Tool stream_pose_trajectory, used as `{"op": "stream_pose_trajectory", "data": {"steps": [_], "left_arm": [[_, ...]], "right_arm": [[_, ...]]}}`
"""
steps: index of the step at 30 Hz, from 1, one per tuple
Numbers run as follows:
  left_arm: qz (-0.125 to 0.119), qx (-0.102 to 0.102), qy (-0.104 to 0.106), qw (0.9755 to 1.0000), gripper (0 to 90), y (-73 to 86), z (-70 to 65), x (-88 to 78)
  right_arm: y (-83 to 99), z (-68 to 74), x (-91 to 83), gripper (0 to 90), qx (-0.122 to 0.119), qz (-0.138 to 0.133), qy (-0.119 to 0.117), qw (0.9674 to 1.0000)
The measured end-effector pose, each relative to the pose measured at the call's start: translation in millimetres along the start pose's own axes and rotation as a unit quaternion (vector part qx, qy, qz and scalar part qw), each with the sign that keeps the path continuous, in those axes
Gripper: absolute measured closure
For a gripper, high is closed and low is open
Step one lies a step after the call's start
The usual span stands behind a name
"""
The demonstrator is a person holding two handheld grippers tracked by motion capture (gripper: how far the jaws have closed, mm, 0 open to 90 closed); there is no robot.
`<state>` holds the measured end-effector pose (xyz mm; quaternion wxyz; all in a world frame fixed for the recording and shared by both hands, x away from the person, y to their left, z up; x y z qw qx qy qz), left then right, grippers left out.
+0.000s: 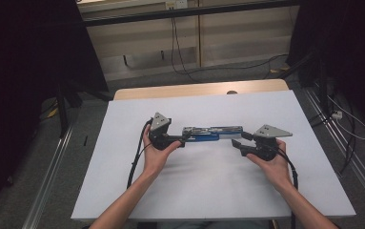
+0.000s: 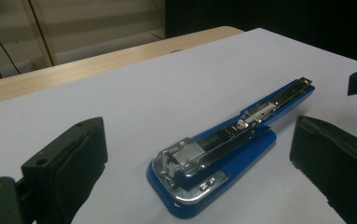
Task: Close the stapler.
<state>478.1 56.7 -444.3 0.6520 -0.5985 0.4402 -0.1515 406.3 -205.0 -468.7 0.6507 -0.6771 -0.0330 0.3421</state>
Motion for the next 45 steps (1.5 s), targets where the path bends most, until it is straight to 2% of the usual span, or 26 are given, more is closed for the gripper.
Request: {"op": "stream_pose_trajectory", "data": {"steps": [2, 4, 6, 10, 13, 14, 15, 19, 22, 24, 28, 31, 34, 38, 40, 41, 43, 45], "left_arm": [[-0.002, 0.000, 0.006, 1.0000, 4.2, -1.6, -1.4, 1.6], [0.000, -0.005, 0.004, 1.0000, 6.4, -1.9, -1.9, 1.0], [0.000, -0.007, 0.005, 1.0000, 6.1, -1.3, -1.2, 0.1], [0.020, -0.008, 0.005, 0.9998, 5.5, 4.8, 0.7, 4.1], [0.033, -0.005, 0.003, 0.9994, 5.6, 9.1, -0.6, 6.7], [0.038, 0.001, -0.002, 0.9993, 5.6, 10.5, -1.3, 7.4], [0.042, 0.003, 0.002, 0.9991, 6.2, 11.7, -2.9, 8.5], [0.047, 0.005, 0.008, 0.9989, 11.5, 13.9, -5.2, 10.6], [0.052, 0.001, 0.018, 0.9985, 20.1, 15.7, -6.0, 11.5], [0.055, 0.007, 0.012, 0.9984, 24.8, 16.7, -5.2, 12.3], [0.061, -0.001, 0.026, 0.9978, 39.1, 18.7, -4.3, 13.2], [0.061, 0.001, 0.032, 0.9976, 50.4, 19.3, -3.0, 13.1], [0.065, 0.005, 0.038, 0.9972, 65.6, 20.5, -2.2, 13.1], [0.071, 0.014, 0.047, 0.9963, 79.8, 22.2, -2.8, 13.8], [0.077, 0.007, 0.054, 0.9956, 87.0, 23.4, -3.5, 14.6], [0.080, 0.001, 0.055, 0.9953, 90.0, 24.0, -4.0, 15.3], [0.091, 0.012, 0.051, 0.9945, 90.0, 25.3, -4.1, 16.4], [0.096, 0.010, 0.054, 0.9939, 90.0, 25.7, -4.6, 17.6]], "right_arm": [[0.1, -0.1, -0.5, 48.9, 0.001, 0.000, -0.001, 1.0000], [0.6, -0.6, -1.8, 55.8, 0.004, 0.001, -0.003, 1.0000], [1.0, -0.4, -3.0, 57.9, 0.007, -0.001, -0.005, 1.0000], [3.3, 2.1, -2.3, 66.8, 0.000, 0.004, -0.010, 0.9999], [3.9, 0.0, -1.9, 79.3, -0.016, 0.004, 0.006, 0.9998], [3.7, -1.1, -2.1, 82.9, -0.014, 0.002, 0.009, 0.9999], [3.9, -2.2, -2.1, 86.7, -0.013, 0.002, 0.010, 0.9999], [6.1, -5.7, -1.0, 90.0, -0.013, 0.008, 0.012, 0.9998], [6.7, -7.1, -0.9, 90.0, -0.024, 0.013, 0.019, 0.9995], [7.6, -7.1, -0.2, 90.0, -0.024, 0.017, 0.015, 0.9994], [8.9, -7.4, 2.2, 90.0, -0.028, 0.022, 0.012, 0.9993], [9.3, -6.9, 2.8, 90.0, -0.027, 0.024, 0.008, 0.9993], [9.9, -8.0, 3.2, 90.0, -0.028, 0.028, 0.011, 0.9992], [10.4, -10.0, 4.0, 90.0, -0.025, 0.030, 0.014, 0.9991], [10.5, -10.7, 4.3, 90.0, -0.027, 0.032, 0.014, 0.9990], [10.4, -10.7, 4.5, 90.0, -0.027, 0.033, 0.013, 0.9990], [10.3, -9.6, 4.9, 90.0, -0.031, 0.035, 0.009, 0.9989], [9.7, -8.5, 4.6, 90.0, -0.031, 0.037, 0.006, 0.9988]]}}
Point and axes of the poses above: each handheld gripper's, and its own axes: x roughly forward along the jaws, y roughly out of its underside, z roughly to its left, the point moved 6 cm from there along x, roughly forward along the jaws, and after that the axes turned 3 degrees about y, right-handed, at the moved point
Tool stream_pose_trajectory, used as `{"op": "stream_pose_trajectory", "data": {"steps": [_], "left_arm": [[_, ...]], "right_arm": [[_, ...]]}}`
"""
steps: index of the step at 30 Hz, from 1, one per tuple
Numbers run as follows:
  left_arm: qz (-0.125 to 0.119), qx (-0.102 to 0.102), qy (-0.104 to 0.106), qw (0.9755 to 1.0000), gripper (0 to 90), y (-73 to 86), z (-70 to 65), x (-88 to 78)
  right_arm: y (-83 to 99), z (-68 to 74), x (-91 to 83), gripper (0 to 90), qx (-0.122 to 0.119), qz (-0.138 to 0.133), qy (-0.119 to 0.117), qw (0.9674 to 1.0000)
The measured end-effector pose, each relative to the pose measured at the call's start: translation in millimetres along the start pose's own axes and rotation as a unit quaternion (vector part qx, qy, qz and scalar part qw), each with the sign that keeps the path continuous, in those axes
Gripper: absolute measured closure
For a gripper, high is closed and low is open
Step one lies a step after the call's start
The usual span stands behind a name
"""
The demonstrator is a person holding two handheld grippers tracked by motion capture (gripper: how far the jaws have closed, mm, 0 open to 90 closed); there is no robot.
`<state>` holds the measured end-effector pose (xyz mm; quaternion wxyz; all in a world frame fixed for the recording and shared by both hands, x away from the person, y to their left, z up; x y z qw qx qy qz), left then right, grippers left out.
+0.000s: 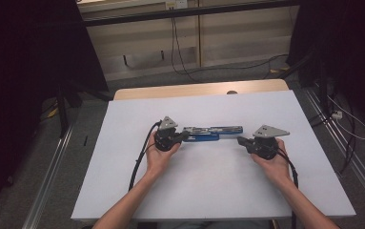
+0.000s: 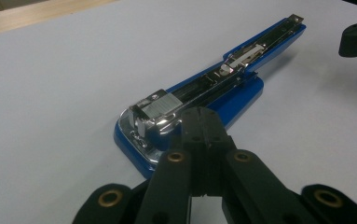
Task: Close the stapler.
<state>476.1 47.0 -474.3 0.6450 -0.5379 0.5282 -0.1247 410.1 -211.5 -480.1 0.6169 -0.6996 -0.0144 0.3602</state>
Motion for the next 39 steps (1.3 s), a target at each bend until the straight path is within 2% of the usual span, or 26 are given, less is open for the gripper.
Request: {"op": "stream_pose_trajectory", "data": {"steps": [5, 8, 12, 15, 17, 22, 24, 26, 30, 39], "left_arm": [[0.009, 0.001, -0.006, 0.9999, 90.0, -1.2, 4.0, 7.2], [0.015, 0.020, -0.015, 0.9996, 90.0, -0.4, 5.7, 13.5], [0.015, 0.007, -0.012, 0.9998, 90.0, 1.8, 8.1, 16.5], [0.022, 0.019, -0.014, 0.9995, 90.0, 2.7, 6.9, 16.7], [0.021, 0.012, -0.006, 0.9997, 90.0, 2.7, 5.9, 17.5], [0.030, 0.033, -0.015, 0.9989, 90.0, 2.7, 4.9, 16.6], [0.030, 0.032, -0.011, 0.9990, 90.0, 3.0, 5.7, 16.3], [0.026, 0.023, -0.008, 0.9994, 90.0, 3.4, 6.2, 16.2], [0.026, 0.023, -0.007, 0.9994, 90.0, 3.4, 6.3, 16.2], [0.022, 0.026, -0.007, 0.9994, 90.0, 3.6, 7.3, 16.2]], "right_arm": [[-1.9, -2.5, -1.5, 90.0, 0.001, -0.002, 0.004, 1.0000], [0.0, -4.8, -0.9, 90.0, 0.003, 0.002, 0.006, 1.0000], [1.3, -5.7, -0.1, 90.0, 0.002, 0.006, 0.007, 1.0000], [2.1, -5.2, 1.9, 90.0, 0.002, 0.012, 0.006, 0.9999], [2.4, -5.6, 4.1, 90.0, -0.001, 0.016, 0.007, 0.9998], [0.8, -9.7, 13.1, 90.0, 0.006, 0.031, 0.013, 0.9994], [1.4, -10.4, 15.5, 90.0, 0.009, 0.039, 0.008, 0.9992], [2.5, -11.3, 16.4, 90.0, 0.008, 0.048, 0.014, 0.9987], [3.2, -13.3, 18.3, 90.0, 0.007, 0.067, 0.023, 0.9975], [5.4, -14.9, 22.6, 90.0, 0.007, 0.086, 0.031, 0.9958]]}}
Point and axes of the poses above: each handheld gripper's, and its own axes: x roughly forward along the jaws, y roughly out of its underside, z roughly to its left, the point moved 6 cm from there along x, roughly forward along the jaws, and after that the axes turned 3 degrees about y, right-handed, at the moved point
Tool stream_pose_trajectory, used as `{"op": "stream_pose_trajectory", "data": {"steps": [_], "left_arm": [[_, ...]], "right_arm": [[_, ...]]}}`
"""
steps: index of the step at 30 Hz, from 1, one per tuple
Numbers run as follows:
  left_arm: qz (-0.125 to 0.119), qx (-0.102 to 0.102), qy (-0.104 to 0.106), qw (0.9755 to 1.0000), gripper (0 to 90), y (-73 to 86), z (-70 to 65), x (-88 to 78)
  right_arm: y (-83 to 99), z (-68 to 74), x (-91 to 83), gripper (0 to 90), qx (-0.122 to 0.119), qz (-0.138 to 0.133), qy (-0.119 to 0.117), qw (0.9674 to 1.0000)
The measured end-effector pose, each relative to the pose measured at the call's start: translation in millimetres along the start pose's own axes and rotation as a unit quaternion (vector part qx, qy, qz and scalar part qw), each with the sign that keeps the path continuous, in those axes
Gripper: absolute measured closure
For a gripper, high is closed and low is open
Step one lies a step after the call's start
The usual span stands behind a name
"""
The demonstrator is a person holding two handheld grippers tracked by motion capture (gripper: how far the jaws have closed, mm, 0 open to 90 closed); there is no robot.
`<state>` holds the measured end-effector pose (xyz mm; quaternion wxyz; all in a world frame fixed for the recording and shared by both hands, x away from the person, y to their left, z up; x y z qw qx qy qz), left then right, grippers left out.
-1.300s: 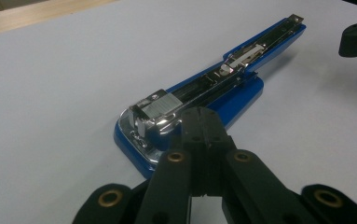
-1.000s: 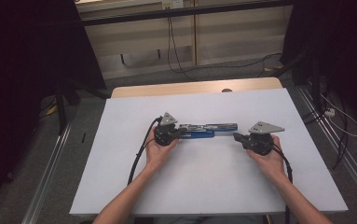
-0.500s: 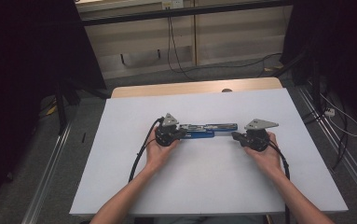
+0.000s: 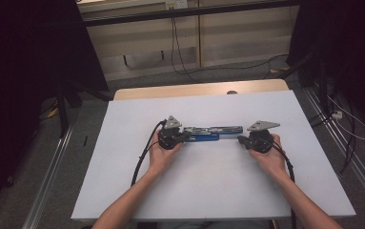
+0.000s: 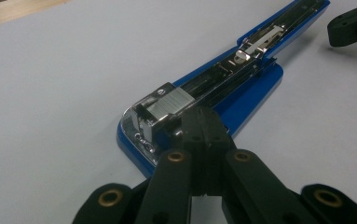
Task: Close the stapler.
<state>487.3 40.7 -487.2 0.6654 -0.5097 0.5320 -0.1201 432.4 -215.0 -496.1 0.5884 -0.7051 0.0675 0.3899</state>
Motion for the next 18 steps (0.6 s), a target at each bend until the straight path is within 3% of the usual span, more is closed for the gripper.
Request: {"op": "stream_pose_trajectory", "data": {"steps": [8, 18], "left_arm": [[-0.002, -0.009, 0.006, 0.9999, 90.0, 0.3, -0.9, 0.4], [-0.002, -0.005, 0.003, 1.0000, 90.0, 0.4, -1.7, 0.5]], "right_arm": [[-0.5, -1.5, 5.1, 90.0, -0.005, 0.031, 0.008, 0.9995], [-3.1, -2.0, 9.7, 90.0, -0.003, 0.027, 0.012, 0.9996]]}}
Point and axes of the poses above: each handheld gripper's, and its own axes: x roughly forward along the jaws, y roughly out of its underside, z roughly to its left, the point moved 6 cm from there along x, roughly forward along the jaws, and after that the axes turned 3 degrees about y, right-handed, at the moved point
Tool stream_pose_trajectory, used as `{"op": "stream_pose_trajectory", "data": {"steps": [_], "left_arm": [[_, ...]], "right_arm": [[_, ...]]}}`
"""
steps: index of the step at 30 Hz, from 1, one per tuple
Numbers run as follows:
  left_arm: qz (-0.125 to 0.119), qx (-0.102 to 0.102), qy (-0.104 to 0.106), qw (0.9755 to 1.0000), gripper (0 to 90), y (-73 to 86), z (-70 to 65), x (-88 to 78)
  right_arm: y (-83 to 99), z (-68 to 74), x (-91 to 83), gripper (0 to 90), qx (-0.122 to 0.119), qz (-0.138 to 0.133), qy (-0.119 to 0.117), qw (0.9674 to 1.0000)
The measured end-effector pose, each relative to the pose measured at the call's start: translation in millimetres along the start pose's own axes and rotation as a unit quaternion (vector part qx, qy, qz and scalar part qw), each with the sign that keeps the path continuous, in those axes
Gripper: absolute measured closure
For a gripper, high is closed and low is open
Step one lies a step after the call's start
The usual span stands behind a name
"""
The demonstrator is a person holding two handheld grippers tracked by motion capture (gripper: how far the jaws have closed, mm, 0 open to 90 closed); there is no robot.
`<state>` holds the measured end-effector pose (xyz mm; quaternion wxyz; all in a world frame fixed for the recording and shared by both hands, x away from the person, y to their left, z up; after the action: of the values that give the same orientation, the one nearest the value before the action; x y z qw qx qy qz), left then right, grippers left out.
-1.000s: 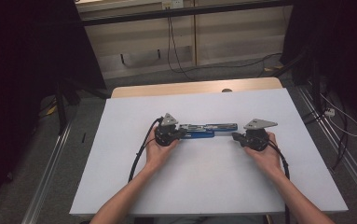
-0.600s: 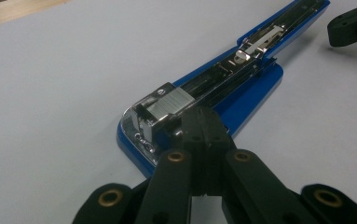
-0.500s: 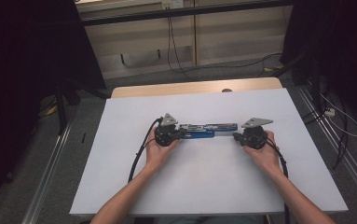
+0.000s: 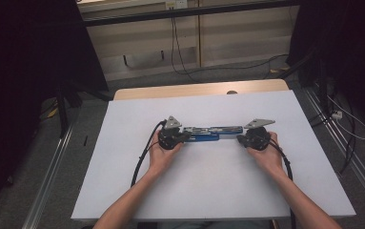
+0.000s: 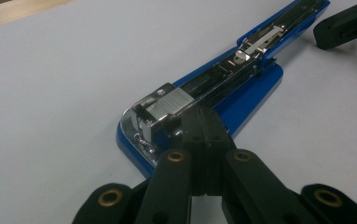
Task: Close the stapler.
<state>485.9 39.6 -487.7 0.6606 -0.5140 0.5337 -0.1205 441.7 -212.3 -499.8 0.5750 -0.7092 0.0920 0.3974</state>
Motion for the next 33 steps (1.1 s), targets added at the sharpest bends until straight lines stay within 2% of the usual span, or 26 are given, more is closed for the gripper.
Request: {"op": "stream_pose_trajectory", "data": {"steps": [4, 7, 10, 18, 21, 33], "left_arm": [[0.001, 0.003, 0.000, 1.0000, 90.0, -0.1, 1.0, -0.3], [-0.001, -0.010, 0.004, 0.9999, 90.0, -0.3, 1.4, 0.1], [-0.003, -0.014, 0.006, 0.9999, 90.0, 0.2, 1.6, 0.0], [-0.002, -0.009, 0.007, 0.9999, 90.0, -0.2, 2.2, 0.1], [-0.007, -0.012, 0.005, 0.9999, 90.0, -0.6, 2.9, 1.0], [-0.007, -0.015, 0.007, 0.9998, 90.0, -0.6, 2.9, 1.0]], "right_arm": [[-0.2, -0.1, 0.8, 90.0, 0.000, -0.003, 0.003, 1.0000], [-1.0, 0.1, 2.0, 90.0, 0.000, -0.006, 0.004, 1.0000], [-2.0, -0.2, 3.3, 90.0, -0.009, -0.009, 0.004, 0.9999], [-2.3, -0.1, 3.5, 90.0, -0.011, -0.012, 0.002, 0.9999], [-4.2, -0.3, 3.0, 90.0, -0.014, -0.021, 0.005, 0.9997], [-5.8, -2.4, 1.8, 90.0, -0.001, -0.032, 0.003, 0.9995]]}}
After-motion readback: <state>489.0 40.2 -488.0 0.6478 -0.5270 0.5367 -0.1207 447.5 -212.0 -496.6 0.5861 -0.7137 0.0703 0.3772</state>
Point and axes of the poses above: each handheld gripper's, and its own axes: x roughly forward along the jaws, y roughly out of its underside, z roughly to its left, the point moved 6 cm from there along x, roughly forward along the jaws, and after that the axes turned 3 degrees about y, right-handed, at the moved point
